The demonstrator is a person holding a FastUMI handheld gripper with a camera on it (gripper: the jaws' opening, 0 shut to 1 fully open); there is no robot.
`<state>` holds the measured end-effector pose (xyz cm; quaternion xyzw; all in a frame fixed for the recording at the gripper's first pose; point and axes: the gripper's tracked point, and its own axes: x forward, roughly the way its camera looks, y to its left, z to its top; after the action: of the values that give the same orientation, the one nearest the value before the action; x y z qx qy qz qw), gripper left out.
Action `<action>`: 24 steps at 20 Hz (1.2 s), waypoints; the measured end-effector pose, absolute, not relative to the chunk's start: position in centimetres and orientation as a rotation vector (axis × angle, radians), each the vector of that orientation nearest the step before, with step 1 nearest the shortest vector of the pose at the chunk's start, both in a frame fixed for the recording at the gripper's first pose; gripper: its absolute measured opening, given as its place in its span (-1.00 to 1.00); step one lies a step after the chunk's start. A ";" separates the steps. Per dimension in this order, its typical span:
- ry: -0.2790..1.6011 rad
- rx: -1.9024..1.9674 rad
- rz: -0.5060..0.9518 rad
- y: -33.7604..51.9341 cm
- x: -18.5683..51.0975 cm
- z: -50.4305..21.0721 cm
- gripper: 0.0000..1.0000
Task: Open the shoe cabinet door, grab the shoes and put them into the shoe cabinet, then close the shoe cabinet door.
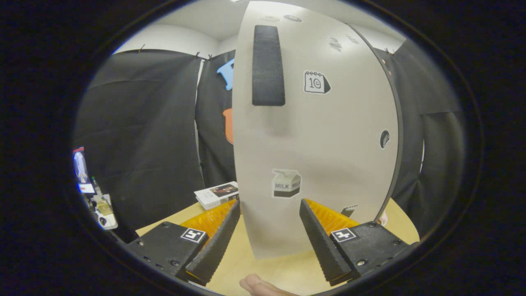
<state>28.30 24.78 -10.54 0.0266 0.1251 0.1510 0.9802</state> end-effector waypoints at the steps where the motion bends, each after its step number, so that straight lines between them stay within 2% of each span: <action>1: 0.244 0.064 0.298 24.5 27.5 -10.7 0.92; 14: 0.063 0.063 0.157 18.0 16.6 -0.6 0.94; 20: -0.016 0.021 0.064 15.2 13.3 0.0 0.93; 24: 0.021 0.032 0.045 15.2 13.2 -1.1 0.94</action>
<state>13.17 15.22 -1.07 0.0162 0.0105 0.0223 0.9996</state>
